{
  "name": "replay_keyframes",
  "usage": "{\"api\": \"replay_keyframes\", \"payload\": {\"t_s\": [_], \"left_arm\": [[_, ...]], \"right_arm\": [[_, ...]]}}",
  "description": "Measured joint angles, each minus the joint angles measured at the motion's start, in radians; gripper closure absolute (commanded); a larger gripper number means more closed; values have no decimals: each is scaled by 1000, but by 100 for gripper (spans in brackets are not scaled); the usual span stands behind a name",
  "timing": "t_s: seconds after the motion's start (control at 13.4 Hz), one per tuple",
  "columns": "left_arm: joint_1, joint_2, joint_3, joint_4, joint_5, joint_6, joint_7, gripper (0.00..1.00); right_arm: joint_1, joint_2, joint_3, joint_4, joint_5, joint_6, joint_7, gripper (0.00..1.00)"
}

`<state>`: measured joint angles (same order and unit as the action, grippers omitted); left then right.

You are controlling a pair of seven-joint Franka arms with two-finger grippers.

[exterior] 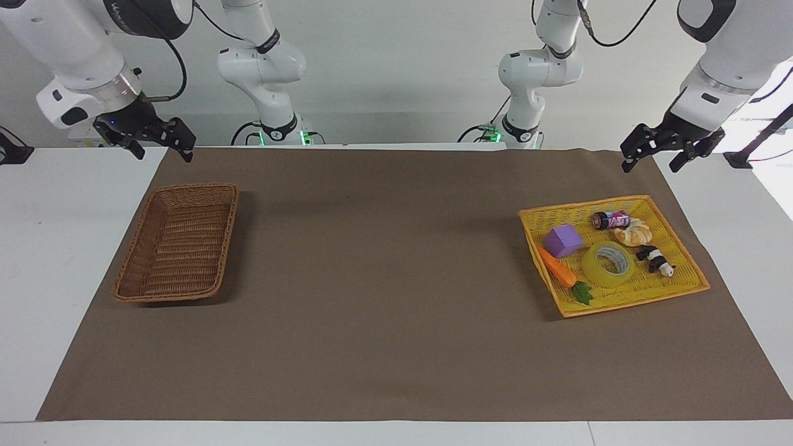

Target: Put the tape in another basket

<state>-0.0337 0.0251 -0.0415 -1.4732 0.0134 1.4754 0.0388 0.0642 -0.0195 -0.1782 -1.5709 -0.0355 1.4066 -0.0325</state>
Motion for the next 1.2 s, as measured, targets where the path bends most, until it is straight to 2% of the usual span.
{"api": "replay_keyframes", "payload": {"t_s": [0.45,0.75,1.05,1.2], "left_arm": [[36,-10,6,-34,1,9,-1,0],[108,-44,9,-144,1,106,24,0],[111,-69,3,-205,1,135,27,0],[112,-74,3,-249,1,213,28,0]], "right_arm": [[0,0,0,0,0,0,0,0],[0,0,0,0,0,0,0,0],[0,0,0,0,0,0,0,0],[0,0,0,0,0,0,0,0]]}}
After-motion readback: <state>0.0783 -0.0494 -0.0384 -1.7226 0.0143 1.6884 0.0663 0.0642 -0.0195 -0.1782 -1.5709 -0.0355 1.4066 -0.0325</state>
